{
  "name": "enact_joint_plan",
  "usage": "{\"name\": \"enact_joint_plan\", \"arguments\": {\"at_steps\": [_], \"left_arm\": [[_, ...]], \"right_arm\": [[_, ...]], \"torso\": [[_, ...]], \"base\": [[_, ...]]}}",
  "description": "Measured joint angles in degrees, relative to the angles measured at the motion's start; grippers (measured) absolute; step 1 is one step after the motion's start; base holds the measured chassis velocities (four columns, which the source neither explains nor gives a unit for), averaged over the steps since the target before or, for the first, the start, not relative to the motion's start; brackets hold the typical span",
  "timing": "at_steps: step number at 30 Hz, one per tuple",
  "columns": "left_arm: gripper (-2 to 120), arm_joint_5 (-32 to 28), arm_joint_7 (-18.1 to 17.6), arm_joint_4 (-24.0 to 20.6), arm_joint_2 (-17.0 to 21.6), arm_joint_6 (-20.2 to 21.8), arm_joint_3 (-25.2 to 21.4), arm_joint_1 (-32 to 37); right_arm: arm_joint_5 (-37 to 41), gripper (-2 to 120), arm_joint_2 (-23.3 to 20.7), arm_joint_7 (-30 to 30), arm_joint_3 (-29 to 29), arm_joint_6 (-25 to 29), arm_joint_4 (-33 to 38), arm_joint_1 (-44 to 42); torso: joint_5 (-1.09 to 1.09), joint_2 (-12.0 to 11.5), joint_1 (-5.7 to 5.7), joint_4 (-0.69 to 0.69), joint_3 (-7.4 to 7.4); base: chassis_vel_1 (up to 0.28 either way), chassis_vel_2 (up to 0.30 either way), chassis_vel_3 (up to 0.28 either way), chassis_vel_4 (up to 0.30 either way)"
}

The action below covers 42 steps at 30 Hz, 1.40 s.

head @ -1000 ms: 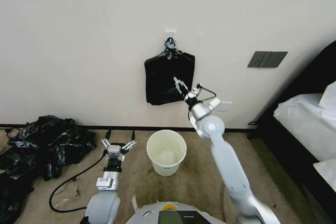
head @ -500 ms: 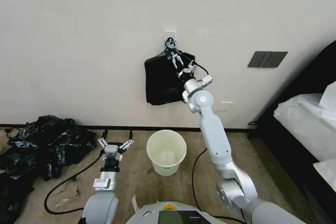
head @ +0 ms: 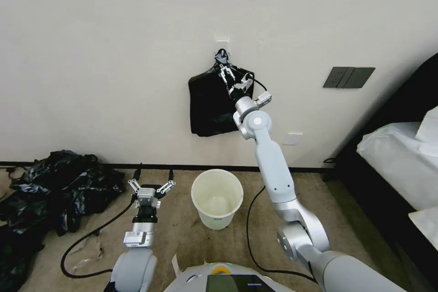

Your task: Place a trash bag onto the trash bin.

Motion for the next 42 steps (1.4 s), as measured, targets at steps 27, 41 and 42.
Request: {"name": "enact_joint_plan", "arguments": {"at_steps": [27,41,42], "left_arm": [[100,-0.22,-0.15,-0.66,-0.31,-0.16,-0.04,0.53],[100,-0.29,-0.4,-0.66,-0.34,-0.46,0.18,0.5],[100,-0.29,-0.4,-0.66,-0.34,-0.47,0.21,0.52]], "right_arm": [[-1.64,0,0.48,-0.16,-0.41,0.11,1.94,-1.16],[-4.21,0,-2.18,-0.77,-0.53,-0.12,11.78,-9.52],[-4.45,0,-2.29,-0.79,-0.6,-0.13,12.31,-10.24]], "torso": [[0.0,0.0,0.0,0.01,0.0],[0.0,0.0,0.0,0.02,0.0],[0.0,0.0,0.0,0.01,-0.01]], "base": [[0.0,0.0,0.0,0.0],[0.0,0.0,0.0,0.0],[0.0,0.0,0.0,0.0]]}}
